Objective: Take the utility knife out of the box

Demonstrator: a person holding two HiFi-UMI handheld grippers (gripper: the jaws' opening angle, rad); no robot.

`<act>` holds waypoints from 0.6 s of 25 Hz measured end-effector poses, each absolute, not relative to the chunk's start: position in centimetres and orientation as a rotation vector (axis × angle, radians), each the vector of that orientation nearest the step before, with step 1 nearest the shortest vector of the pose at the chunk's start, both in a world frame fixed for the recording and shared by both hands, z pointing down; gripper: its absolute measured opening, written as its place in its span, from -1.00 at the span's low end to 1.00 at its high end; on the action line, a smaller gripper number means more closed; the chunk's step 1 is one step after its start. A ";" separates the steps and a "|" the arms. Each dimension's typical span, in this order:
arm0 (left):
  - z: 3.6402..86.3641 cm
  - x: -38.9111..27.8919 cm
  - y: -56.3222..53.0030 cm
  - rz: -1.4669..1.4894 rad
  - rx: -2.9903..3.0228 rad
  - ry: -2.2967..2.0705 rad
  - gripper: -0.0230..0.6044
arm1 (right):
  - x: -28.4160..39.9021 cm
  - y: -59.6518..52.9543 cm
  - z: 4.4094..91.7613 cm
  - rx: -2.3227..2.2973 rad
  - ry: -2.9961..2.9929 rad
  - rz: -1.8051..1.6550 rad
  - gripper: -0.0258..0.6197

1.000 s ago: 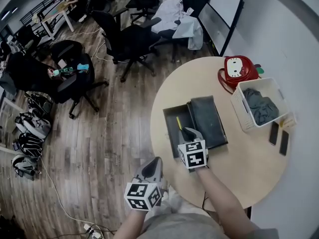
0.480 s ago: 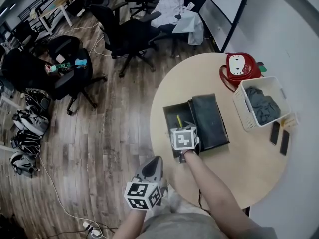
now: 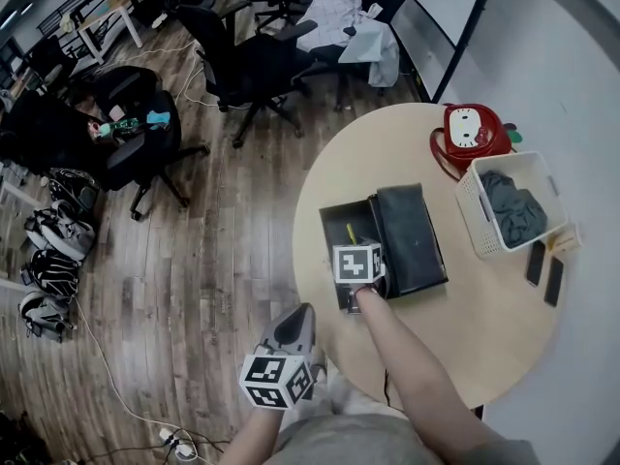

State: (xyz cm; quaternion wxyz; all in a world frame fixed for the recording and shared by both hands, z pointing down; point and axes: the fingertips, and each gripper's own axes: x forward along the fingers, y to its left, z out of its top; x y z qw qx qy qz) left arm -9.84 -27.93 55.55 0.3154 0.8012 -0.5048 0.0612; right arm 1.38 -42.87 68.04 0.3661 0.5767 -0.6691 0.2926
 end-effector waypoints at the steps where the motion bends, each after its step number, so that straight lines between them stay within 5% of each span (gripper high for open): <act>1: 55.5 -9.8 -27.9 0.160 2.110 -1.331 -0.92 | 1.4 -42.8 68.1 1.478 -1.721 0.748 -0.80; 15: 53.9 -10.3 -26.2 0.136 2.130 -1.360 -0.92 | -0.3 -40.6 62.8 1.476 -1.949 0.610 -0.81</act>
